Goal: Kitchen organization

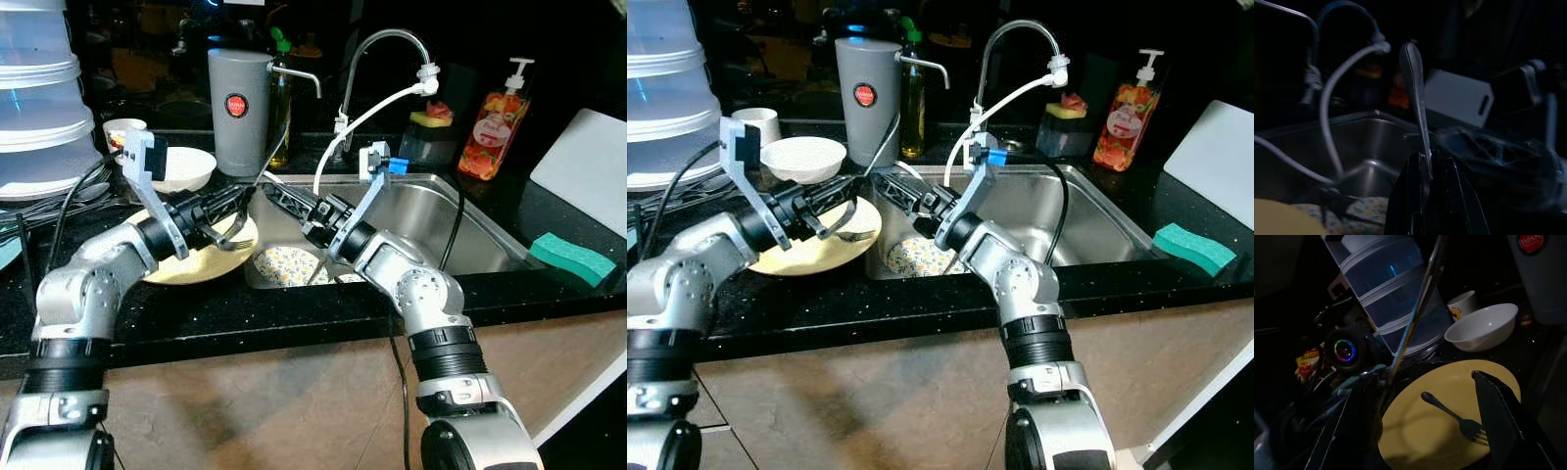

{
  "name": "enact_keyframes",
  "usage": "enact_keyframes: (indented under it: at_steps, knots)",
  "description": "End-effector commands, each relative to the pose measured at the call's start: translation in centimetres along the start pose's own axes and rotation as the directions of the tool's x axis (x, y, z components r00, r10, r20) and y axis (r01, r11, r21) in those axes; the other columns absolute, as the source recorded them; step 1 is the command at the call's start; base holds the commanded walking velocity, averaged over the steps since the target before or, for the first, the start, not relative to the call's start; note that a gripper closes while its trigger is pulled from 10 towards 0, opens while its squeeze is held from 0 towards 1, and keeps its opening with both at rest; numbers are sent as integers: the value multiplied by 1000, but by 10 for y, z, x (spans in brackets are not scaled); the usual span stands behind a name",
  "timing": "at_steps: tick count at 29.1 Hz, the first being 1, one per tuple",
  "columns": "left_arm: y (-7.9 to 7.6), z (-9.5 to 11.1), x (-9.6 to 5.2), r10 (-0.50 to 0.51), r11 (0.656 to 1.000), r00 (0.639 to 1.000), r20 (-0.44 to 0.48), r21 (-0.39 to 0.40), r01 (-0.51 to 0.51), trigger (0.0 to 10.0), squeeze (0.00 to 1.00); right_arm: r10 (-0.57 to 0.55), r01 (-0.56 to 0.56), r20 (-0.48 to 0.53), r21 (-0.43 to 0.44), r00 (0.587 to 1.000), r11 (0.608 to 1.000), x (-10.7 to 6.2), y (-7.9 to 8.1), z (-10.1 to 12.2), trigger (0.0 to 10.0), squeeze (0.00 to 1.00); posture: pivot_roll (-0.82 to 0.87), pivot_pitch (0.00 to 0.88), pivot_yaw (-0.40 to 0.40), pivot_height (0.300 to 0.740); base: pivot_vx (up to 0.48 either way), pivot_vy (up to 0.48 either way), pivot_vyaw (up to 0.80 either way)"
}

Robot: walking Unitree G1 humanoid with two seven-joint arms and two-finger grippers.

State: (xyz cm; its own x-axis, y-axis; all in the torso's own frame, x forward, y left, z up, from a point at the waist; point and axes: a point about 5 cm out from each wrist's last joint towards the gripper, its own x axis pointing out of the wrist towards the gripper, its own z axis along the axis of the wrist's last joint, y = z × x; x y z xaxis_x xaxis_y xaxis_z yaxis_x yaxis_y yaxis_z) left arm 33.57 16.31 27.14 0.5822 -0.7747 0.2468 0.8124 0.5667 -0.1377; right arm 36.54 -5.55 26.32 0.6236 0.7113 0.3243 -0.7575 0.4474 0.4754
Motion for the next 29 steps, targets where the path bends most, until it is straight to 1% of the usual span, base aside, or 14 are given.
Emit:
enact_keyframes:
  at_steps: [1,2,3,6,11,13,14,15,16,19,25,29]
  knots:
    - [-8,-4,5,-36,999,999,-7,-17,36,0,0,-20,20,3,22,1000,1000,0,-2,0,10000,0,103,10,-85,740,0,0,0]
    - [-12,-6,5,-44,999,999,-9,-26,44,0,0,-21,21,18,40,1000,999,1,-1,1,10000,0,101,9,-86,740,0,0,0]
    - [-12,-6,5,-44,999,999,-9,-26,44,0,0,-21,21,18,40,1000,999,1,-1,1,10000,0,101,9,-86,740,0,0,0]
    - [-16,-9,6,-47,998,999,-12,-40,46,0,0,-18,12,58,87,998,996,4,0,7,10000,0,102,8,-88,740,0,0,0]
    - [-17,-8,4,-38,998,999,-7,-43,37,0,0,-15,10,64,83,998,997,5,1,10,10000,0,102,8,-88,740,0,0,0]
    - [-18,-8,4,-36,998,999,-6,-45,35,0,0,-17,11,65,95,998,995,5,0,10,10000,0,99,0,-90,740,0,0,0]
    - [-18,-8,4,-31,998,999,-5,-47,31,0,0,-28,21,68,103,997,994,5,-1,10,3804,0,99,0,-90,740,0,0,0]
    - [-18,-8,4,-31,998,999,-5,-47,31,0,0,-28,21,68,103,997,994,5,-1,10,3804,0,99,0,-90,740,0,0,0]
    - [-19,-8,3,-25,998,1000,-5,-49,25,0,0,-36,28,69,112,997,993,5,-2,10,0,0,96,0,-87,740,0,0,0]
    - [-22,-10,2,-20,998,1000,-2,-58,20,0,0,-51,42,75,125,996,991,4,-4,10,0,0,96,0,-87,740,0,0,0]
    - [-21,-14,1,0,998,1000,-7,-66,-1,0,0,-67,59,70,115,995,992,3,-6,9,0,0,92,0,-89,740,0,0,0]
    - [-22,-14,1,-2,998,1000,-14,-67,1,0,0,-79,68,85,126,993,990,3,-8,11,0,0,94,0,-88,740,0,0,0]
